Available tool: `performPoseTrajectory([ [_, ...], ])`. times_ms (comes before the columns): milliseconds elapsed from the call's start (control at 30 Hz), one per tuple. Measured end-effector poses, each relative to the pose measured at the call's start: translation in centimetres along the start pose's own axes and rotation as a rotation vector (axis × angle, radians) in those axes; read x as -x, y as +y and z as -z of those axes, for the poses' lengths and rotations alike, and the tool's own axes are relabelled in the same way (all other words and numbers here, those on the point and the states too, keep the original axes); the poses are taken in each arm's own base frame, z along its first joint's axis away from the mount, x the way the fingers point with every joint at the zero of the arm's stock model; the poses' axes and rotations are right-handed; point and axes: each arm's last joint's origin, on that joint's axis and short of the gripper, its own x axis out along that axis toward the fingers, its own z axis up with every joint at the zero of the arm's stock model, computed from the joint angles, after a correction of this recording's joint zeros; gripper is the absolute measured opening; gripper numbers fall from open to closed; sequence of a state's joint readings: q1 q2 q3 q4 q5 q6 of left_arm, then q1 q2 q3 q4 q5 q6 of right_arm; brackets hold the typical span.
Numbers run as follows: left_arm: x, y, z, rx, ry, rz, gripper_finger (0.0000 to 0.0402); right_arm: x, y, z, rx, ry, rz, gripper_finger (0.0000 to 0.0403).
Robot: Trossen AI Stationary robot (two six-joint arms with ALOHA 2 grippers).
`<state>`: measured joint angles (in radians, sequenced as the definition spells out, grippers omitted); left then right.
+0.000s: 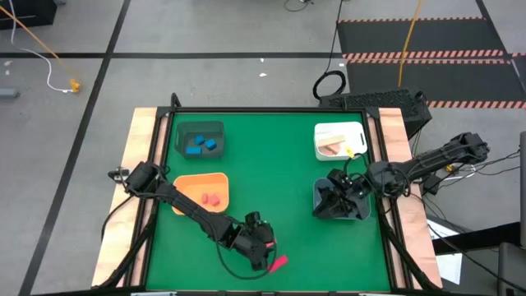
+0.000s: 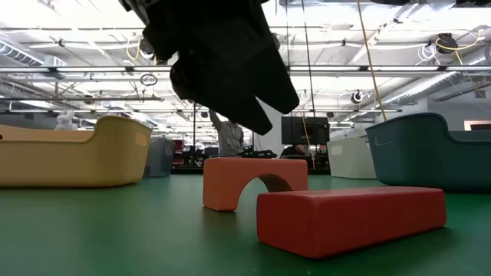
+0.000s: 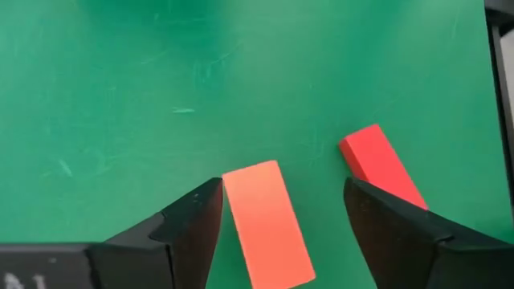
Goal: Sort & place blocks by color
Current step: Put the orange block into the yellow bin
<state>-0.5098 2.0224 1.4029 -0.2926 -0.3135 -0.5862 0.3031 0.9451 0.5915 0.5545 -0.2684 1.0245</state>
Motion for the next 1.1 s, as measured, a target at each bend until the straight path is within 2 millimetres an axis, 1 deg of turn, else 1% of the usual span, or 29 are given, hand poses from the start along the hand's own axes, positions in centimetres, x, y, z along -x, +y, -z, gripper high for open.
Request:
performPoseTrajectory([
  [67, 0.1, -0.1, 0.1, -0.021, 0.006, -0.001, 0.0265, 0.0, -0.1, 0.0, -0.002, 0.004, 0.007, 0.0102],
  [200, -0.5, -0.2, 0.8, -0.044, 0.032, -0.014, 0.0266, 0.0, -0.1, 0.1, 0.014, 0.005, 0.011, 0.0102],
  [267, -1.0, -0.2, 1.1, -0.03, 0.036, -0.017, 0.0267, 0.0, -0.1, 0.1, 0.014, 0.004, 0.013, 0.0102],
  [567, -1.9, 0.1, 2.0, -0.022, 0.087, -0.055, 0.0267, 0.0, -0.3, 0.0, 0.013, -0.02, 0.041, 0.0102],
  [667, -2.4, 0.3, 2.6, -0.026, 0.125, -0.072, 0.0266, 0.0, -0.3, 0.0, 0.009, -0.022, 0.037, 0.0102],
  [833, -2.8, 0.5, 2.8, 0.019, 0.141, -0.07, 0.0262, 0.0, -0.1, -0.1, 0.004, -0.028, 0.024, 0.0102],
  [900, -2.8, 0.6, 2.7, 0.023, 0.14, -0.07, 0.0248, 0.0, -0.1, -0.1, -0.011, -0.027, 0.024, 0.0102],
  [967, -2.8, 0.5, 2.5, 0.029, 0.132, -0.062, 0.0222, 0.0, -0.2, -0.1, -0.005, -0.027, 0.025, 0.0102],
  [1100, -2.7, 0.4, 2.3, 0.047, 0.123, -0.044, 0.0146, 0.0, -0.2, -0.1, 0.004, -0.03, 0.033, 0.0102],
])
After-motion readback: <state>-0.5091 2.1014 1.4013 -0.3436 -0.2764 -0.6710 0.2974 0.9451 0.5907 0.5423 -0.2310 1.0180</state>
